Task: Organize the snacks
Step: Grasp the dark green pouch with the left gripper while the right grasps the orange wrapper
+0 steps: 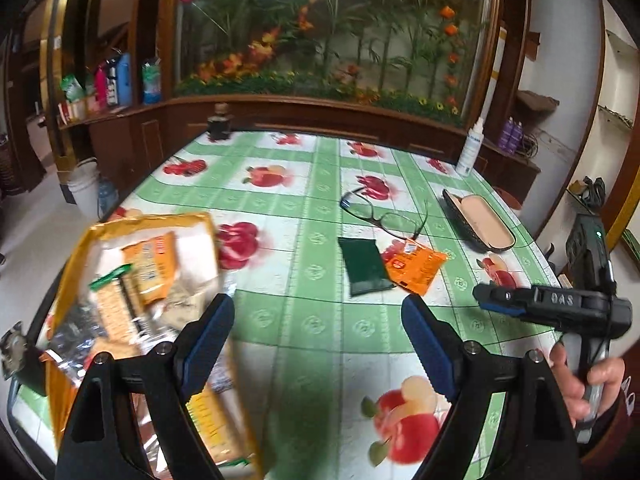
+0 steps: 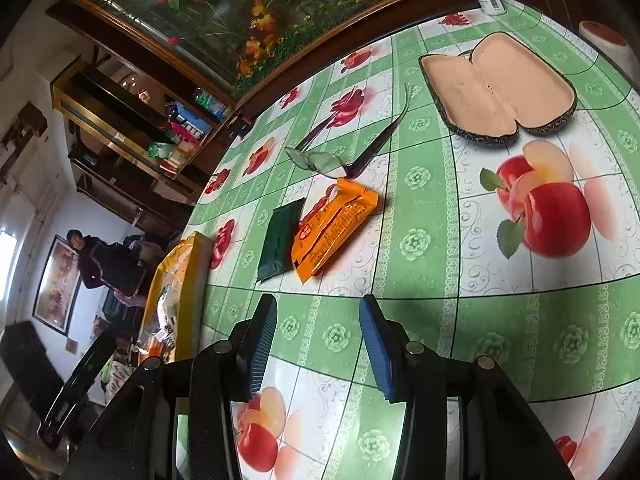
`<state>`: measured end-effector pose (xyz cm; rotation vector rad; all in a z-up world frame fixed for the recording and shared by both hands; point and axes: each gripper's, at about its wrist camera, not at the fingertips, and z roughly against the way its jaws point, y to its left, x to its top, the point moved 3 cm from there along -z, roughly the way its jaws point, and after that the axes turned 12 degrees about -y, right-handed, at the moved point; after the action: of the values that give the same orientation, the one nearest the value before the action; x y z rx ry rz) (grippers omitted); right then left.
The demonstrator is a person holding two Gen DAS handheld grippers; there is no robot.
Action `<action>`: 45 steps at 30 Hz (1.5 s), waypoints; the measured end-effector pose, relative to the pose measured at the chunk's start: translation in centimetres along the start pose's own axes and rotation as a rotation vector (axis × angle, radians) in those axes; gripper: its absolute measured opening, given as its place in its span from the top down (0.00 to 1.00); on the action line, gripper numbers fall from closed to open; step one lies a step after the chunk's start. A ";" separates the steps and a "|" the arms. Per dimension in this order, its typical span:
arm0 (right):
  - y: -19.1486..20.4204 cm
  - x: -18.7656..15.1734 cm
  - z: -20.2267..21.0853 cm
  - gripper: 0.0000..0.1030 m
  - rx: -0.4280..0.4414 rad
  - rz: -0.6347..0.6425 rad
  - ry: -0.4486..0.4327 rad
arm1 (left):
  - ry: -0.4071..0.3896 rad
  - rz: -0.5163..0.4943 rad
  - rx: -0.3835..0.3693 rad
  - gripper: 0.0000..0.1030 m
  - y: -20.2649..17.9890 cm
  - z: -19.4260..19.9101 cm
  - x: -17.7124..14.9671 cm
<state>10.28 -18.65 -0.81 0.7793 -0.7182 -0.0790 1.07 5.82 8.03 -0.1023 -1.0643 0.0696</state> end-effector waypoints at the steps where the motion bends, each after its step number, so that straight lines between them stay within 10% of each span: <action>1: 0.1 -0.1 0.0 0.55 0.005 0.000 0.006 | 0.013 0.006 -0.010 0.18 -0.4 -0.8 0.1; 31: -0.2 0.3 1.6 0.50 0.068 -0.090 -0.014 | 0.298 0.056 -0.034 0.18 -4.4 -18.3 -0.2; 36: -0.2 0.4 1.7 0.50 0.069 -0.083 -0.017 | 0.280 -0.047 0.031 0.55 -4.8 -18.8 -1.3; 45: -0.4 0.4 1.6 0.50 0.040 -0.067 -0.028 | 0.253 -0.105 0.019 0.56 -4.4 -13.2 -4.7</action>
<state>9.67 -20.00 -0.05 0.8421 -0.7220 -0.1369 10.36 0.28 -1.88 -0.0366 -0.8144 -0.0274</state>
